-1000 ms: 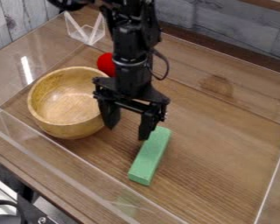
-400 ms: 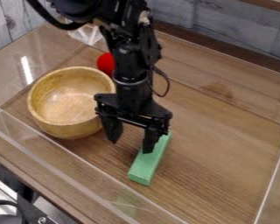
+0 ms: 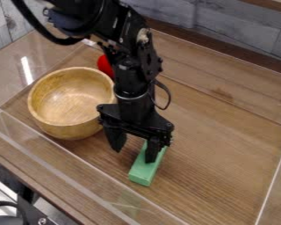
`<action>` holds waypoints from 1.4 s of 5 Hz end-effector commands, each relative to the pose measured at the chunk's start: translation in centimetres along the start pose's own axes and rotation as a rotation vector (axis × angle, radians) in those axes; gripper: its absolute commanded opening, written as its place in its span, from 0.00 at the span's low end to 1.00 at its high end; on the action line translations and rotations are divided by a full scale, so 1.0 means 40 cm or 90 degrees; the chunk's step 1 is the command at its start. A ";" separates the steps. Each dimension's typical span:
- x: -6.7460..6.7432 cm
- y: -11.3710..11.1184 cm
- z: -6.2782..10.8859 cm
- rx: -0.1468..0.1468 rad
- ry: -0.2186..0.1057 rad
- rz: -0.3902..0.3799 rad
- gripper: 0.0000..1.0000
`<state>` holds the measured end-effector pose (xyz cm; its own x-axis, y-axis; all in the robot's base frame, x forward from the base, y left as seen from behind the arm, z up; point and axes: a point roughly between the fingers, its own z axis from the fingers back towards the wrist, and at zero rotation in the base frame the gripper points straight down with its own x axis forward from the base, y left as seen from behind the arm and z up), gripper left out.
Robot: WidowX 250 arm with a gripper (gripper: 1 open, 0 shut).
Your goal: Put the green stick in the brown bowl
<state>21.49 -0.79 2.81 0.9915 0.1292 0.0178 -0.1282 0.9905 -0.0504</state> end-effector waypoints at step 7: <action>0.016 -0.027 0.053 0.000 -0.046 -0.066 1.00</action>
<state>21.03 -1.58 4.09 0.9983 0.0330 0.0481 -0.0310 0.9986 -0.0422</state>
